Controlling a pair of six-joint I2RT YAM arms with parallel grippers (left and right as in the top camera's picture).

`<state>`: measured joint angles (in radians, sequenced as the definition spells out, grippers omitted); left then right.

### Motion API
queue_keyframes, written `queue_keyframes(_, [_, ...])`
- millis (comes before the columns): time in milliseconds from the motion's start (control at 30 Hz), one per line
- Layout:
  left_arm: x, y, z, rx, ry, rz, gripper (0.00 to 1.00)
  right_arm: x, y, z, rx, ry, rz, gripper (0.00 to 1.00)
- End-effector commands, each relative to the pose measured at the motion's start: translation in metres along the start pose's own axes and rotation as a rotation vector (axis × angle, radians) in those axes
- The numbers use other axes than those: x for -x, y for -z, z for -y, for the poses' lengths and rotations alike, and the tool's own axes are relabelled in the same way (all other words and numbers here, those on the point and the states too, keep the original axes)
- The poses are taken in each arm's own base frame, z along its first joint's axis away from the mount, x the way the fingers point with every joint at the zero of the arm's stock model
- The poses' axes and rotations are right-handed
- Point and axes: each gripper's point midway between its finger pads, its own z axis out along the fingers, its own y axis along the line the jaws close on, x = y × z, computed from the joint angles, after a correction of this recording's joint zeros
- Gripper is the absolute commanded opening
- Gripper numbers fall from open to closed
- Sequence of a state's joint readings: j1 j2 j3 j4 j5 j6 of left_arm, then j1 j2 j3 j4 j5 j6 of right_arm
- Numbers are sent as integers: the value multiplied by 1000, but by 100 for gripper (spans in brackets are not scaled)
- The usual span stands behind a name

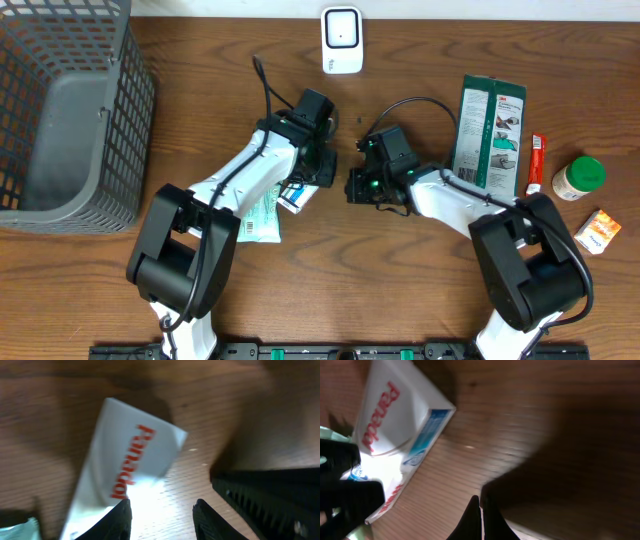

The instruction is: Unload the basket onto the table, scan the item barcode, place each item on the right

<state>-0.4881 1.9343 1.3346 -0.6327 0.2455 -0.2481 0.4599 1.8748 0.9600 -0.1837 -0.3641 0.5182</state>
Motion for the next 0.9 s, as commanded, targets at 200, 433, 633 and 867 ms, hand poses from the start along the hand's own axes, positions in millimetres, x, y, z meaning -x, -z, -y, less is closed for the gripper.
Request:
queue_keyframes(200, [49,33,-40,170,13,192,34,0,3,20,-48,-16,-9,1])
queue_keyframes(433, [45,25,-87,263,92,167,34,-1,3,20,-48,-18,-9,1])
queue_keyframes(633, [30,1,-92,241,104,92,34,-5,0,15,-46,-48,-19,1])
queue_keyframes(867, [23,-20,-90,214,102,43,34,-20,-13,-3,-30,6,-47,1])
